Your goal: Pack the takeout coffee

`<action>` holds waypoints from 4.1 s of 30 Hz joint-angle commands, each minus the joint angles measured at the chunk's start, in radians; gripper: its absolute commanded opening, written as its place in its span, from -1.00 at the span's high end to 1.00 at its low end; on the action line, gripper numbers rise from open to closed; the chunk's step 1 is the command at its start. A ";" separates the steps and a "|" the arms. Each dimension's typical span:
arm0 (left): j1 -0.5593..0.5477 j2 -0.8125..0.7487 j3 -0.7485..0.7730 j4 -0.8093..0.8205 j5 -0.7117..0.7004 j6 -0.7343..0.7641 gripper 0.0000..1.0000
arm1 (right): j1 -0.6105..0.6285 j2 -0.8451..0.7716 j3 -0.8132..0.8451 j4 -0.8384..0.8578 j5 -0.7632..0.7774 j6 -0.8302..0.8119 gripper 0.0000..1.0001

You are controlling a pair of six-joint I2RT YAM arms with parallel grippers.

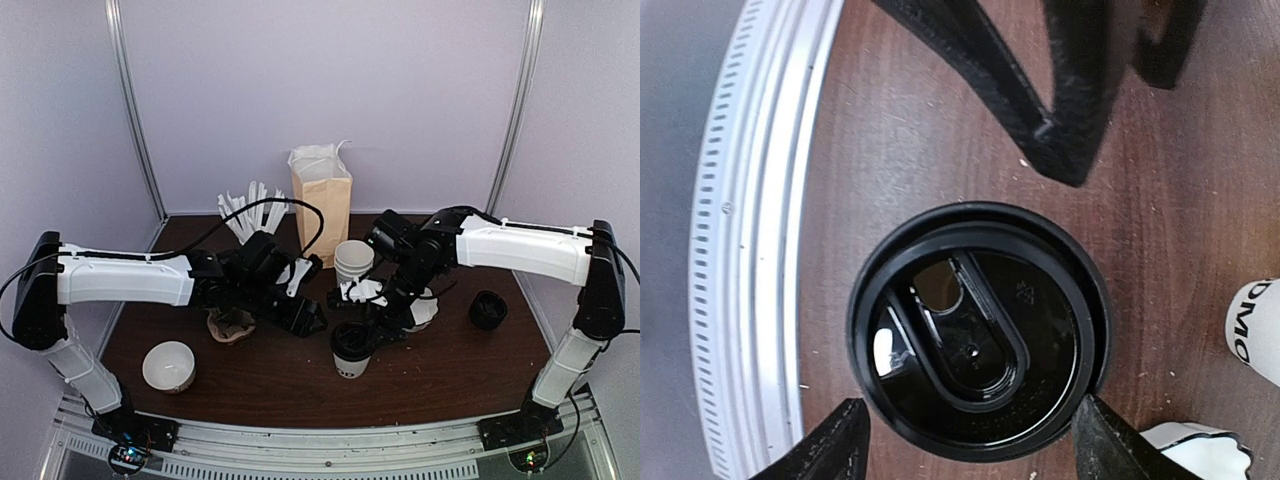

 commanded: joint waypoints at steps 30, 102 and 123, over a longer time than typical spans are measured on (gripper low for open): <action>0.263 -0.295 0.006 -0.048 -0.342 0.519 -0.71 | 0.086 0.109 0.190 -0.156 0.124 -0.077 -0.71; 0.300 -0.267 0.048 -0.121 -0.265 0.500 -0.70 | -0.631 -0.171 0.133 -0.138 0.200 0.096 -0.46; 0.300 -0.267 0.057 -0.135 -0.228 0.498 -0.69 | -0.808 0.059 0.169 -0.107 0.357 0.154 -0.55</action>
